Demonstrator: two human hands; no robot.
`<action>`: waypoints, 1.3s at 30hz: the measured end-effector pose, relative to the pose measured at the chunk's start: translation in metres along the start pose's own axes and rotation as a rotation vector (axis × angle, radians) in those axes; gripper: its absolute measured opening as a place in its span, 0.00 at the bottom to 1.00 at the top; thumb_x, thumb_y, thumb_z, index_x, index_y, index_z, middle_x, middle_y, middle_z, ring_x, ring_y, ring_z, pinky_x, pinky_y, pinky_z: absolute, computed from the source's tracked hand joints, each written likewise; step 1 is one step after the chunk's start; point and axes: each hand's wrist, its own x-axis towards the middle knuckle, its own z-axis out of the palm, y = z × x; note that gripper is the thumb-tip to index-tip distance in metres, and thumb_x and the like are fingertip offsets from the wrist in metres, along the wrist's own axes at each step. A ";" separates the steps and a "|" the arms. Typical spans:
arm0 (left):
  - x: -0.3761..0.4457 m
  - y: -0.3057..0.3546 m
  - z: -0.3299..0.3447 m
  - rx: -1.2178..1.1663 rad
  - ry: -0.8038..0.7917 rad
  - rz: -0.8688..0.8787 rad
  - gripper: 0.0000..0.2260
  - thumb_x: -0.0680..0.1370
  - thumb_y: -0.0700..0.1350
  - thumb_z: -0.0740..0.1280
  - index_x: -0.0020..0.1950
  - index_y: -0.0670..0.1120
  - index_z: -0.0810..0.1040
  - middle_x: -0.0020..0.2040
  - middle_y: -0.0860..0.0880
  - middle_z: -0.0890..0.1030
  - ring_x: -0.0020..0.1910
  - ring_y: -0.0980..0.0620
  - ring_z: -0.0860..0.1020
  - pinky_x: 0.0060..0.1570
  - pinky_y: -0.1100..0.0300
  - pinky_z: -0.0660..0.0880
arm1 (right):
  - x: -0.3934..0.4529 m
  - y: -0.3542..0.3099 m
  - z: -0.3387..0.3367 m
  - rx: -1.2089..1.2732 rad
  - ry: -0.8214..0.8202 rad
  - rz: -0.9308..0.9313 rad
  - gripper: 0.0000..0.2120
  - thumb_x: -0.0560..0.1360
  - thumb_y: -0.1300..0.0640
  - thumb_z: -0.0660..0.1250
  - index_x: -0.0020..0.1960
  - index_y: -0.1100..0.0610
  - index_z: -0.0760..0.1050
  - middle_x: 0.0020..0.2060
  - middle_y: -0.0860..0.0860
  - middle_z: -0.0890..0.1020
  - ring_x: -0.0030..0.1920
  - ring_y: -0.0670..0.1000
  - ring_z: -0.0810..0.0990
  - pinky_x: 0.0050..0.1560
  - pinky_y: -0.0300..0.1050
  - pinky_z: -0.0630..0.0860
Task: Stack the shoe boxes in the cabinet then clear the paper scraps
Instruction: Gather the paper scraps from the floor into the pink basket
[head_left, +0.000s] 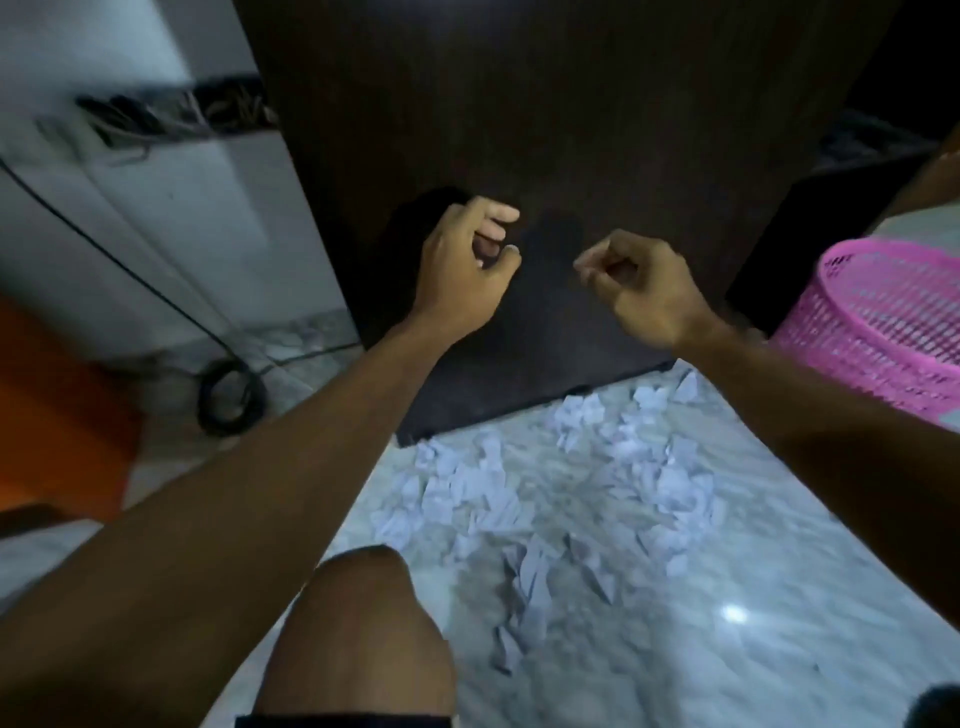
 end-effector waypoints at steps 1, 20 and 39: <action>-0.016 -0.023 0.001 0.008 -0.007 -0.046 0.13 0.75 0.40 0.72 0.59 0.48 0.81 0.52 0.46 0.80 0.44 0.53 0.81 0.43 0.69 0.78 | -0.008 0.014 0.016 -0.029 -0.068 0.017 0.06 0.78 0.65 0.70 0.54 0.62 0.84 0.48 0.51 0.85 0.41 0.30 0.80 0.49 0.23 0.73; -0.369 -0.273 0.091 0.551 -0.047 -0.614 0.38 0.75 0.69 0.61 0.82 0.53 0.61 0.83 0.42 0.55 0.83 0.41 0.53 0.78 0.41 0.52 | -0.140 0.292 0.138 -0.409 -0.625 0.047 0.10 0.78 0.57 0.73 0.59 0.52 0.81 0.54 0.51 0.78 0.57 0.55 0.79 0.57 0.47 0.72; -0.308 -0.271 0.216 0.574 0.052 -0.468 0.38 0.77 0.70 0.60 0.82 0.53 0.59 0.85 0.47 0.52 0.84 0.47 0.47 0.81 0.40 0.45 | -0.109 0.360 0.146 -0.208 -0.337 -0.019 0.07 0.78 0.59 0.71 0.56 0.54 0.82 0.53 0.53 0.80 0.55 0.56 0.79 0.60 0.57 0.77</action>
